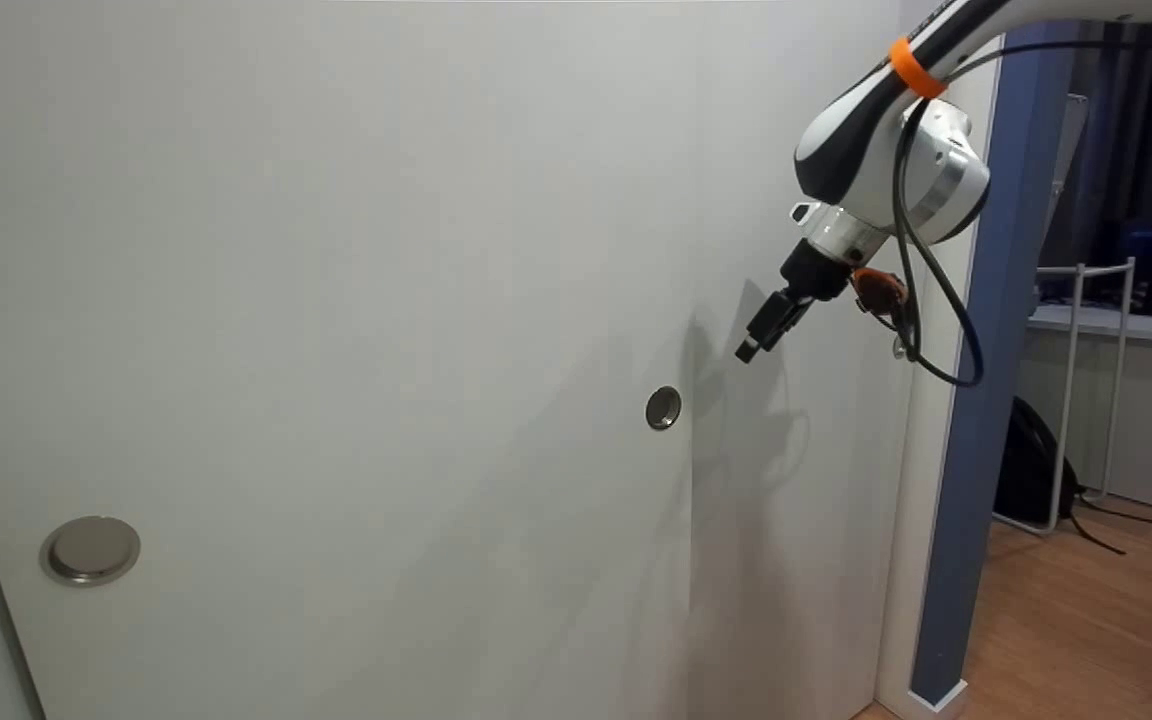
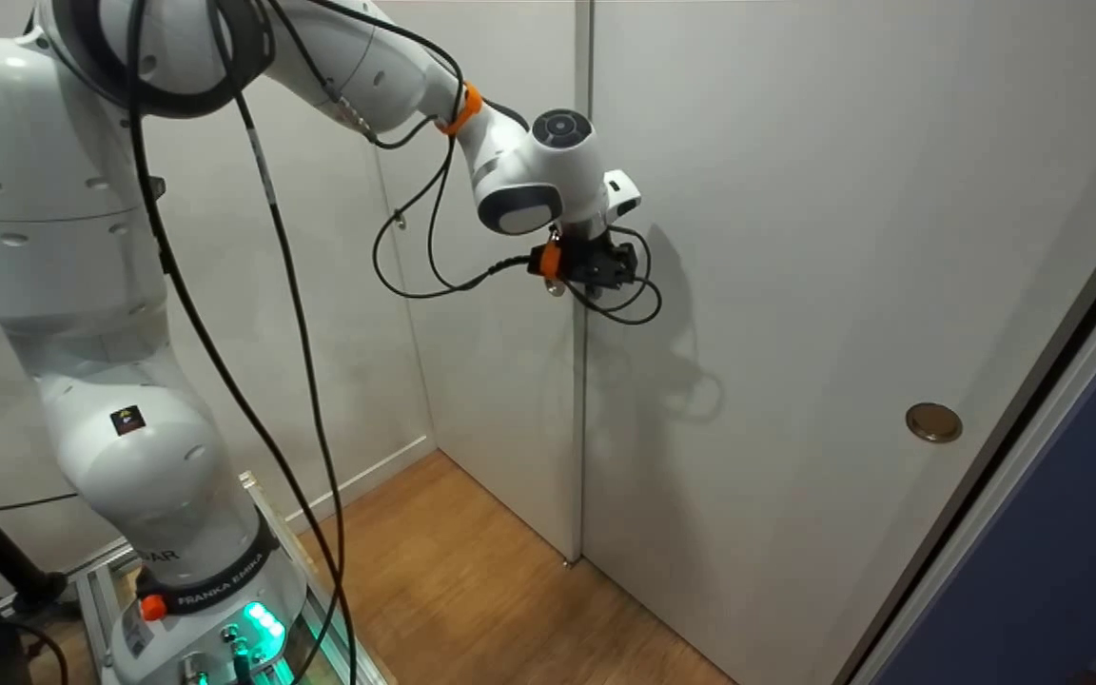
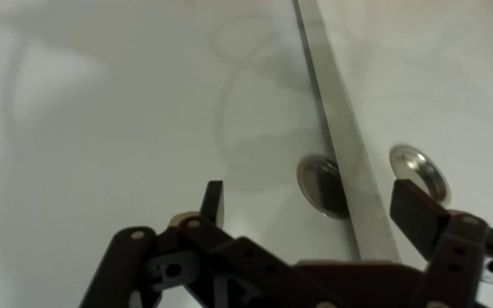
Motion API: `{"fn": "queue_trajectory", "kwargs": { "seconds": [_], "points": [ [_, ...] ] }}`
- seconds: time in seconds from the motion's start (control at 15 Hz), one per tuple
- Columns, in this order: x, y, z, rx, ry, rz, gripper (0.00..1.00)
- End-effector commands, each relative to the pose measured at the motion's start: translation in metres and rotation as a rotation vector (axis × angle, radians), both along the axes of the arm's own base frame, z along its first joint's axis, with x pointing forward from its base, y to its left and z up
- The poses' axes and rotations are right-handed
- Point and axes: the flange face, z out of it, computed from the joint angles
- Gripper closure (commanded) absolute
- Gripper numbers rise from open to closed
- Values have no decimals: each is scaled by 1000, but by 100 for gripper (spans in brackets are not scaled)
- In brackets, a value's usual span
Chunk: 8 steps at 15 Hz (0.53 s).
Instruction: Slide the closet door to the left in order to close the closet door
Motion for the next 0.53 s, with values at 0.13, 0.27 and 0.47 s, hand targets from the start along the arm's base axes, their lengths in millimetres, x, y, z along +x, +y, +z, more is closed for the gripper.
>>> {"fn": "queue_trajectory", "kwargs": {
  "seconds": [0.13, 0.27, 0.47],
  "points": [
    [-45, -37, -16, -123, 237, -124, 0],
    [-53, -47, -8, -165, 341, -177, 0],
    [-80, -28, 33, -221, 462, -230, 0]
  ]
}}
